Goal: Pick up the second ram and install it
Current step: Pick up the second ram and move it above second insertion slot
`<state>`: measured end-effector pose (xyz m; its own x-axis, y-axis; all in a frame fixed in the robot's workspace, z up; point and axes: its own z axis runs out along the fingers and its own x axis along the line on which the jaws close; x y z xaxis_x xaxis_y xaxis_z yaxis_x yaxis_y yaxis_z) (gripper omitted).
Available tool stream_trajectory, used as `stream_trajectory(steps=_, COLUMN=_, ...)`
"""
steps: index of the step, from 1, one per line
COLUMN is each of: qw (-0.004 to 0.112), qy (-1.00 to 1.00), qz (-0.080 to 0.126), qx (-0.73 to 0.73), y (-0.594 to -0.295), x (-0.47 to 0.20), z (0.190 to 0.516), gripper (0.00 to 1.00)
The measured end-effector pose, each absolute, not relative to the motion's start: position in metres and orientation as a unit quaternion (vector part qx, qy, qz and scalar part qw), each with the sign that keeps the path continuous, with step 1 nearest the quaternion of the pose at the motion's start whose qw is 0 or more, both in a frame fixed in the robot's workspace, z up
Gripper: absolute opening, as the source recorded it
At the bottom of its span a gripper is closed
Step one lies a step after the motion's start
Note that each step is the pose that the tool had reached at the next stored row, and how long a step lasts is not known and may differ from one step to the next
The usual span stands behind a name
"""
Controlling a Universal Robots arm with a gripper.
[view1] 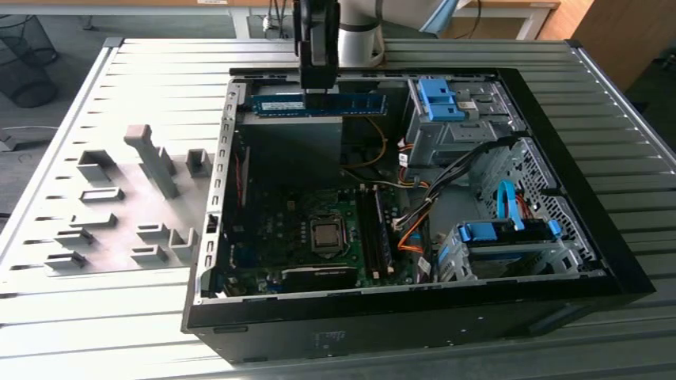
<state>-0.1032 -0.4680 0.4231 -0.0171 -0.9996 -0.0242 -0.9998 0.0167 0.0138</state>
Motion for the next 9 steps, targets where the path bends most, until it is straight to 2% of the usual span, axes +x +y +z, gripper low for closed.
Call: stream_trajectory(steps=9, qw=0.004, qy=0.713, qz=0.013, qx=-0.701, y=-0.468, x=-0.086, z=0.423, gripper=0.14)
